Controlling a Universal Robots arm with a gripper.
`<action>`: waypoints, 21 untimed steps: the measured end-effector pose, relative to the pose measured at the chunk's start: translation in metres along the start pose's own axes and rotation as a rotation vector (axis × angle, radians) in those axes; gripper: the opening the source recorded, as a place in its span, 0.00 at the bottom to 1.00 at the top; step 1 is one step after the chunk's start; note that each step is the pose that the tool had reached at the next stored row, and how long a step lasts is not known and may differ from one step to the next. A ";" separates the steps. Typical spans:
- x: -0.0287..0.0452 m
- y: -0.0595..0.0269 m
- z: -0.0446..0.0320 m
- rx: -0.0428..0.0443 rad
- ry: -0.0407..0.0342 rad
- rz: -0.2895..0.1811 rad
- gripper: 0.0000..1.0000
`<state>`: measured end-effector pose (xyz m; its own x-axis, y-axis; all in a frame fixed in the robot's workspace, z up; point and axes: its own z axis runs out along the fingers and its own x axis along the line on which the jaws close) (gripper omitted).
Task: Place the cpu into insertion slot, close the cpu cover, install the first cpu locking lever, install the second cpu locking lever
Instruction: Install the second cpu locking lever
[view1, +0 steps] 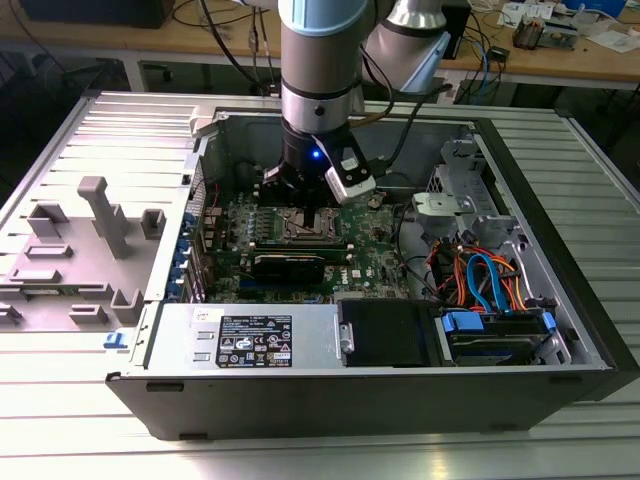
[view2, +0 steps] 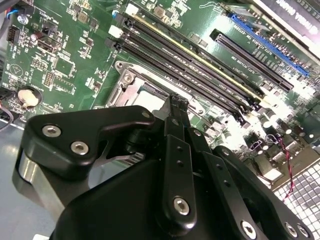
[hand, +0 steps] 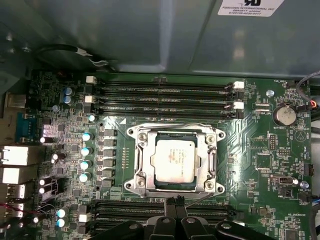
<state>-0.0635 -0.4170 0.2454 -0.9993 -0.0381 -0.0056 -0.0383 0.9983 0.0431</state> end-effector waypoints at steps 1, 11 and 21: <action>0.0001 -0.0005 0.0000 0.0000 0.0000 0.000 0.11; 0.0033 -0.0107 0.0000 -0.0001 0.0012 -0.007 0.11; 0.0123 -0.0109 0.0001 -0.0018 0.0015 -0.012 0.11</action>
<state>-0.0754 -0.4284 0.2448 -0.9987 -0.0506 -0.0046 -0.0507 0.9977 0.0449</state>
